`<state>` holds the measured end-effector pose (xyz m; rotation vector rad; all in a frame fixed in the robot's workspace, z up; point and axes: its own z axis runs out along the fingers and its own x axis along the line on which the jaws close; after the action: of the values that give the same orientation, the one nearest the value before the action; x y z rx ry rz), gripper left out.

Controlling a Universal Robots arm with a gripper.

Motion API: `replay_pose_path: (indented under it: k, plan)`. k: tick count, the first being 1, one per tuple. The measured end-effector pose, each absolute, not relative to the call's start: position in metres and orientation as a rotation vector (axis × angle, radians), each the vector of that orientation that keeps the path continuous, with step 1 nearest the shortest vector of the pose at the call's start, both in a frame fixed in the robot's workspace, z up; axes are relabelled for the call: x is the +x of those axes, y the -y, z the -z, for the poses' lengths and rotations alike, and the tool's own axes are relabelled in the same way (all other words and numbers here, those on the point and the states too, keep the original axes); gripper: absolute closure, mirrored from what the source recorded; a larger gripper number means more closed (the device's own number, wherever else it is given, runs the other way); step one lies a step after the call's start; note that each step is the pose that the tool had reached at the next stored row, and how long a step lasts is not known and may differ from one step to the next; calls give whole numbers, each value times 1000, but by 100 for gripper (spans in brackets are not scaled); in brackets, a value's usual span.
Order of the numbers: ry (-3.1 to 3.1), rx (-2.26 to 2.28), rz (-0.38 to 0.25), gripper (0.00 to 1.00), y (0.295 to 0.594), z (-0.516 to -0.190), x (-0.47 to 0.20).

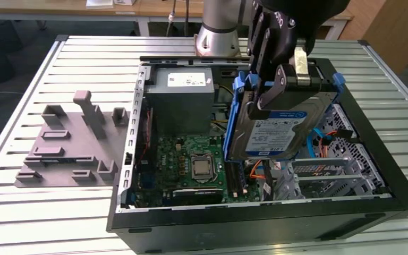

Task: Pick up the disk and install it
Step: 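Insert the disk into the insertion slot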

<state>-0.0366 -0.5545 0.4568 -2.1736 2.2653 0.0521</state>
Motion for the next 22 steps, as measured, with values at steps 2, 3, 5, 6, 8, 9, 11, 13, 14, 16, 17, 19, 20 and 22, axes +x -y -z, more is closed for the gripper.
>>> replay_pose_path:
  k: [2,3,5,6,8,9,11,13,14,16,17,19,20,22]
  plan:
    - [-2265,-2174,-52,63,555,-457,-35]
    - [-2265,-2174,-52,63,555,-457,-32]
    - [-2265,-2174,-52,63,555,-456,-27]
    - [-2265,-2174,-52,63,556,-456,-25]
    - [-2265,-2174,-52,63,557,-456,-22]
    - [-2265,-2174,-52,63,559,-456,-22]
    - [-2265,-2174,-52,63,564,-455,-21]
    - [-2265,-2174,-52,63,568,-455,-19]
    - [-2265,-2173,-52,63,569,-454,-16]
    - [-2265,-2174,-52,63,569,-454,-8]
    - [-2265,-2174,-52,63,569,-454,-4]
    - [-2265,-2174,-52,63,569,-453,5]
    - [-2265,-2174,-52,63,569,-453,8]
    - [-2265,-2174,-52,63,569,-453,14]
